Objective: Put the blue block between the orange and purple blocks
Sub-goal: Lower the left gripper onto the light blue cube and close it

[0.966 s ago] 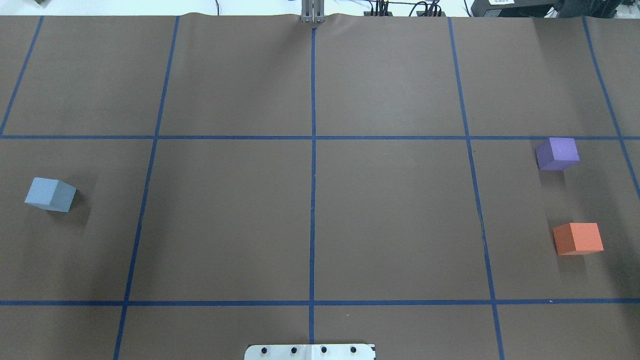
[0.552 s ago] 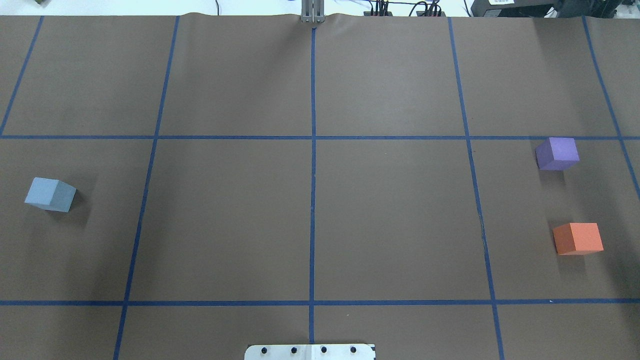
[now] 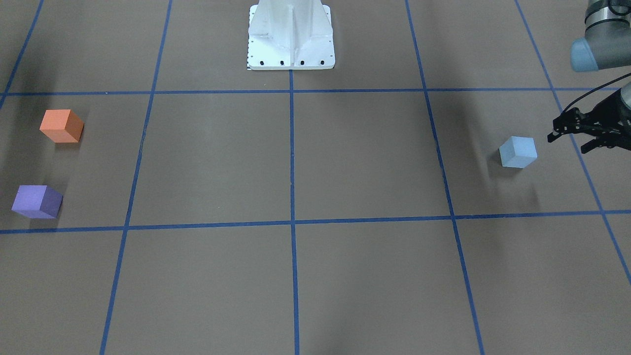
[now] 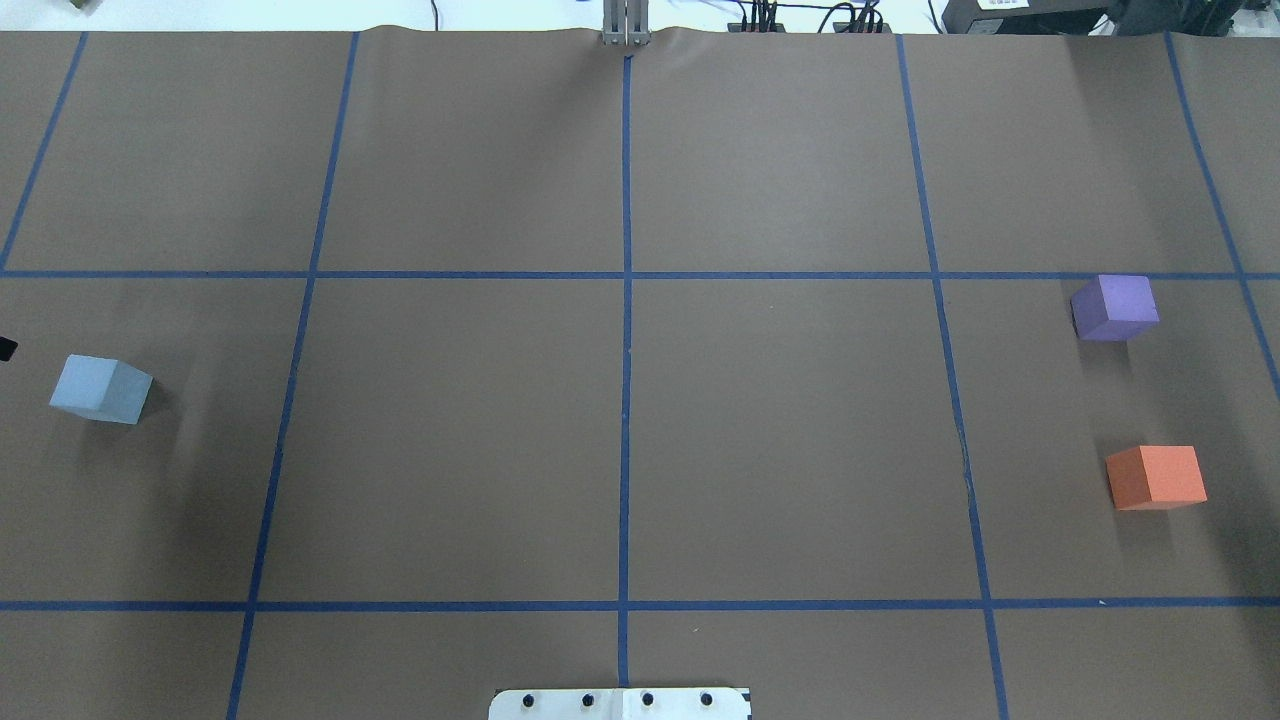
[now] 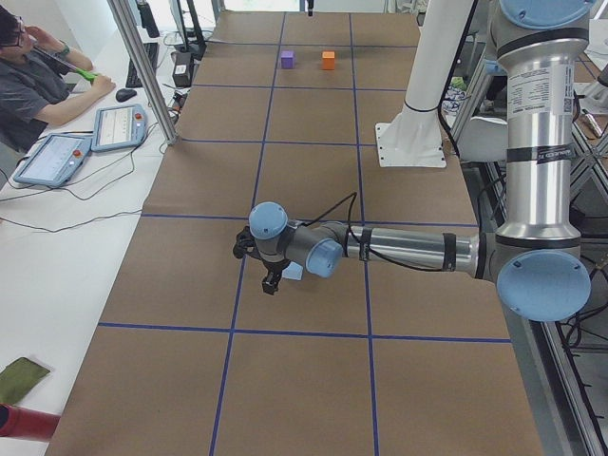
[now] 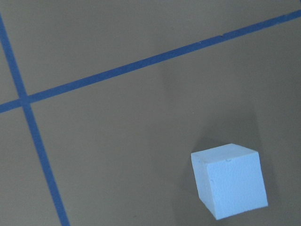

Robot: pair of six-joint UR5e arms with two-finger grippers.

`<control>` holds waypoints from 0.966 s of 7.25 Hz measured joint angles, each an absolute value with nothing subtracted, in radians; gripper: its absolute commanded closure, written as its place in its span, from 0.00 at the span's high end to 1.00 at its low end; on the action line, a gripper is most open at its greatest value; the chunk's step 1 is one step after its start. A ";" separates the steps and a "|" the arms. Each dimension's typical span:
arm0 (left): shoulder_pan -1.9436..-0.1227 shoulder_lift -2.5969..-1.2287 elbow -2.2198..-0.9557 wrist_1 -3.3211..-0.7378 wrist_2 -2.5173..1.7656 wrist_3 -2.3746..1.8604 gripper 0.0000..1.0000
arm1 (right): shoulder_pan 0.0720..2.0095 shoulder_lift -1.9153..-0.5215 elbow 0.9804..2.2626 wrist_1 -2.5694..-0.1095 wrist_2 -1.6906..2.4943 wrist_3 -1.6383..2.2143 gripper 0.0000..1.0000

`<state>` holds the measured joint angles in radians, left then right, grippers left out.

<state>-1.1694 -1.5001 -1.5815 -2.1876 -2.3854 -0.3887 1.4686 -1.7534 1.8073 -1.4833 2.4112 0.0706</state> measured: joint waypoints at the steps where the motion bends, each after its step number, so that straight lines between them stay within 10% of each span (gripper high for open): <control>1: -1.131 -1.512 -1.564 -2.256 -2.363 -0.484 1.00 | 1.468 -1.753 1.807 -1.483 2.410 0.071 1.00; 7: -0.967 -1.520 -1.576 -2.295 -2.227 -0.700 0.99 | 1.464 -1.753 1.804 -1.483 2.409 0.071 1.00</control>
